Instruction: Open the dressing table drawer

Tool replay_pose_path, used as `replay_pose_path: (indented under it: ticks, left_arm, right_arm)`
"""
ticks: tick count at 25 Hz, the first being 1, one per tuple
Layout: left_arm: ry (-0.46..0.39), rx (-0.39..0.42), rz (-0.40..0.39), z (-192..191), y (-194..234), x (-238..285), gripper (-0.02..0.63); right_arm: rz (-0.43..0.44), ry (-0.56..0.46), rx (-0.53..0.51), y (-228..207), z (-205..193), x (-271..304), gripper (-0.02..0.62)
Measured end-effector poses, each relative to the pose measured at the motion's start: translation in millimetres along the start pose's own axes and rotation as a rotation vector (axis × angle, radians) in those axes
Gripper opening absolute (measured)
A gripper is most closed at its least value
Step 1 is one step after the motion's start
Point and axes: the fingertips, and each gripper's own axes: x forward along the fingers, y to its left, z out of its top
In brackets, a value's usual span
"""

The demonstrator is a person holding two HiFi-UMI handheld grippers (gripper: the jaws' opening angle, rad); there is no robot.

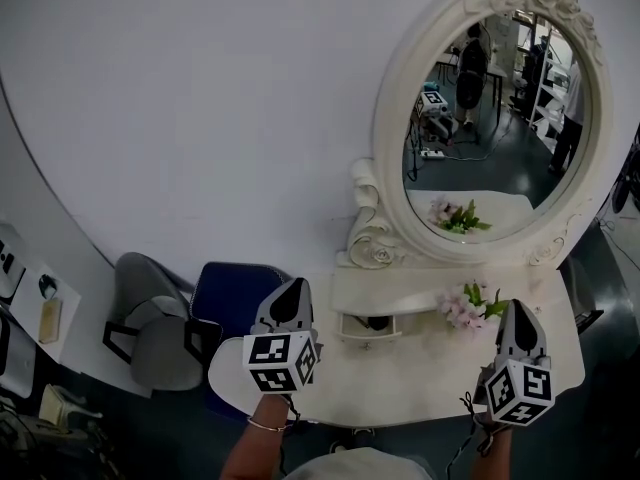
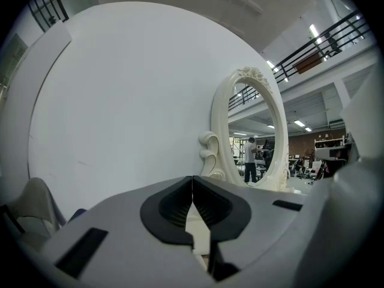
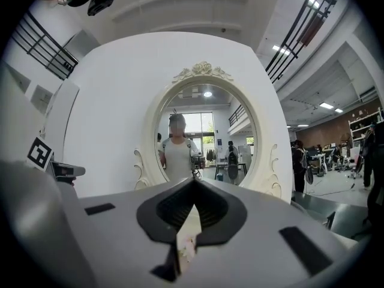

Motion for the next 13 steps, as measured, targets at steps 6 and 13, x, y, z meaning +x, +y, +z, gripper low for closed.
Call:
replay_pose_path:
  ticks: [6, 13]
  left_arm:
    - [0.013, -0.003, 0.007, -7.4, 1.2, -4.5, 0.018]
    - [0.019, -0.01, 0.014, -12.0, 4.5, -6.5, 0.018]
  right_arm:
    - [0.007, 0.0, 0.014, 1.6, -2.6, -4.9, 0.005]
    - [0.014, 0.004, 0.016, 10.4, -7.0, -7.4, 0.005]
